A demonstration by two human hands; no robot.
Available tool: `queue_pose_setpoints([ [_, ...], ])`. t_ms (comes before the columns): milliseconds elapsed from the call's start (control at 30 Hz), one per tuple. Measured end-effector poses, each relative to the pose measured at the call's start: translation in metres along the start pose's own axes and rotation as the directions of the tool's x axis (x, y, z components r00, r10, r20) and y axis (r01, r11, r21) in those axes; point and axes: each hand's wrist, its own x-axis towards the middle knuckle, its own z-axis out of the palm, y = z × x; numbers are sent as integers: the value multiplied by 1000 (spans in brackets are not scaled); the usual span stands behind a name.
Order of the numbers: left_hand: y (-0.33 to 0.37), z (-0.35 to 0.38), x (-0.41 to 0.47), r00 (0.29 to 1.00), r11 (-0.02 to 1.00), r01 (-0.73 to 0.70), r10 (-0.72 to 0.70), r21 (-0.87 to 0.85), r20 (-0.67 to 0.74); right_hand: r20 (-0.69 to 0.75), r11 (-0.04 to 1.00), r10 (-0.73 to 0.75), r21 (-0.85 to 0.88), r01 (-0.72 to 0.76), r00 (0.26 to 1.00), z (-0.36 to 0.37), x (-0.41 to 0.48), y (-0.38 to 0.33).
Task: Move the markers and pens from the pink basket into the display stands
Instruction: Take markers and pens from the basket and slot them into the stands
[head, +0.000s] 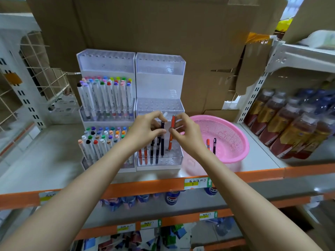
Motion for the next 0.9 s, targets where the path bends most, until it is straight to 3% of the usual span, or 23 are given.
queue_pose_setpoints([
  [333,8,3,3,998,993,59,-61,100,18,33,1000,15,-6,-15,999,-1,0,-3],
  [633,11,6,-10,997,972,6,-23,233,71,19,1000,-12,-19,12,1000,-1,-5,-3],
  [900,7,10,-14,999,948,11,-23,317,36,21,1000,-2,-20,2,1000,-2,-10,-2],
])
